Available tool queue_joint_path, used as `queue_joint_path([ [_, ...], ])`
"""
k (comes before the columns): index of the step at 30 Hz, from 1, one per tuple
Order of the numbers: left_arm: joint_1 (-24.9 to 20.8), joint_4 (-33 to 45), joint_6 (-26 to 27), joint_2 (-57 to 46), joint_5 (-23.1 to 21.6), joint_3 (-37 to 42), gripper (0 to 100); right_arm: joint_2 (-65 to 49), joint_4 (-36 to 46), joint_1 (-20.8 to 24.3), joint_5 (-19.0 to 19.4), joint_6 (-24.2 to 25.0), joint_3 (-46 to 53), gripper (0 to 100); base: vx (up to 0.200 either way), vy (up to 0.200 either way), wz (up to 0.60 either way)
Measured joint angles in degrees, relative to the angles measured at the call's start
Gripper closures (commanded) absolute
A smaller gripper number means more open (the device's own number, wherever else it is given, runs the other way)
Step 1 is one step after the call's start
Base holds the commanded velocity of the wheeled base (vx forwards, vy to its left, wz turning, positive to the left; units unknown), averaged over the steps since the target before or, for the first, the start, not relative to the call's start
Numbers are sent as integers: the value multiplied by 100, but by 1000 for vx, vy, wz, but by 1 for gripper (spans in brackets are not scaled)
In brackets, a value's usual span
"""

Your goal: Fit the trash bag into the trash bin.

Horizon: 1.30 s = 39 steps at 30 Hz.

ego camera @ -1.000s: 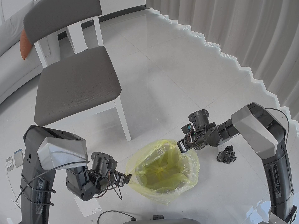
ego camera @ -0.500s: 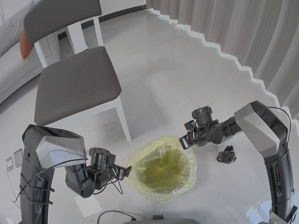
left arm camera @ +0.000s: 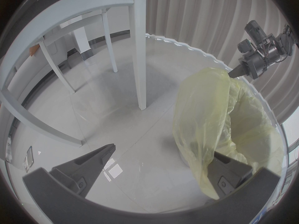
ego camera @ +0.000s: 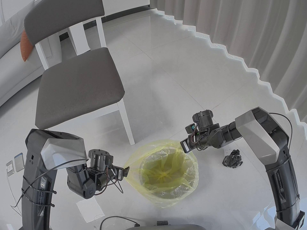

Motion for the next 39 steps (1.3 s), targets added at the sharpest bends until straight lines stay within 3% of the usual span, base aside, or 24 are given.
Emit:
queue_joint_path([
  [16,-252,304,73,112,-40,52,0,80,4,-63,-6,-26,372,100,0,0,0],
  [17,-258,288,60,104,-40,66,0,56,0,-68,-4,-26,407,0,0,0,0],
  [31,-300,-499,35,-37,-49,545,0,-829,-87,-293,7,20,1273,0,0,0,0],
  [39,-297,-761,16,-11,-57,652,0,-1498,-739,-361,21,27,2236,0,0,0,0],
])
